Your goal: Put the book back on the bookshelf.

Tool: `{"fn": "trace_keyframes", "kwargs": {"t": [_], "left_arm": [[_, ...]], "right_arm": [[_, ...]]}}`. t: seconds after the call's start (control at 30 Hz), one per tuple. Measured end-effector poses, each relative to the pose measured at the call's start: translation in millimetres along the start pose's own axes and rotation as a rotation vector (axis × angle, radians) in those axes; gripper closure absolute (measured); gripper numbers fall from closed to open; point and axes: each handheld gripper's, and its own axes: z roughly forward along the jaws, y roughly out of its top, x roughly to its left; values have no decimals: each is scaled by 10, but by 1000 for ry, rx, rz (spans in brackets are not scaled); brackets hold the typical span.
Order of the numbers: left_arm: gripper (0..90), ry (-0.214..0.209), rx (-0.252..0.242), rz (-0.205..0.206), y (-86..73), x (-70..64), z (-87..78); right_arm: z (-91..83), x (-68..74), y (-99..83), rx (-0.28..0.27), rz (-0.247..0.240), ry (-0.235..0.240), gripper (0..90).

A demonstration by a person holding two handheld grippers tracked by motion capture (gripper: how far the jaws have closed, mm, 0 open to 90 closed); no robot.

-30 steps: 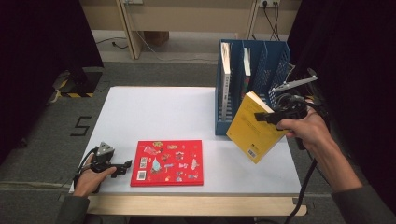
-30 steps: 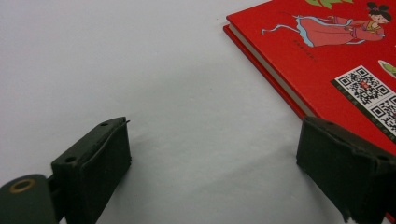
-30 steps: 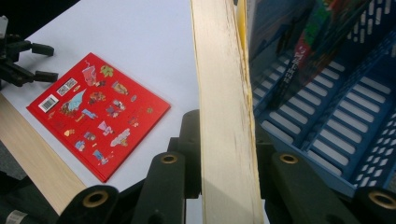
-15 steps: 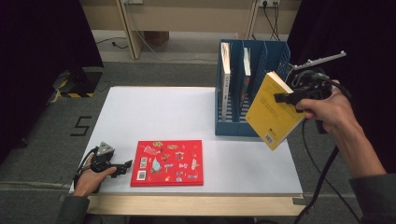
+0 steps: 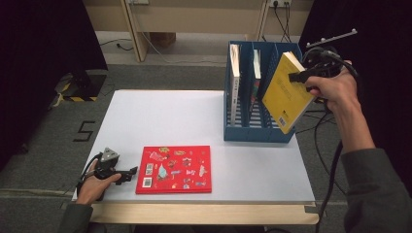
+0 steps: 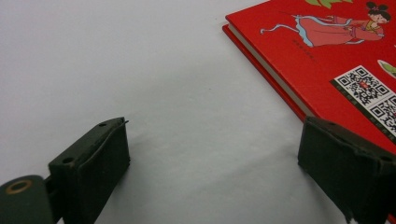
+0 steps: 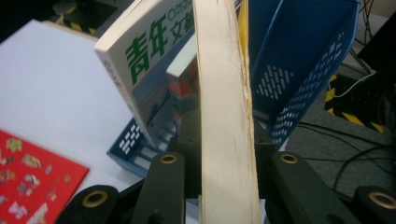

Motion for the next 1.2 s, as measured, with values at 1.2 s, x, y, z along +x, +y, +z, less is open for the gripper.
{"fn": "trace_keyframes", "kwargs": {"t": [1.2], "left_arm": [[62,-1,4,5,4,-4,6]], "right_arm": [[827,-186,237,-113,301,-10,738]]}}
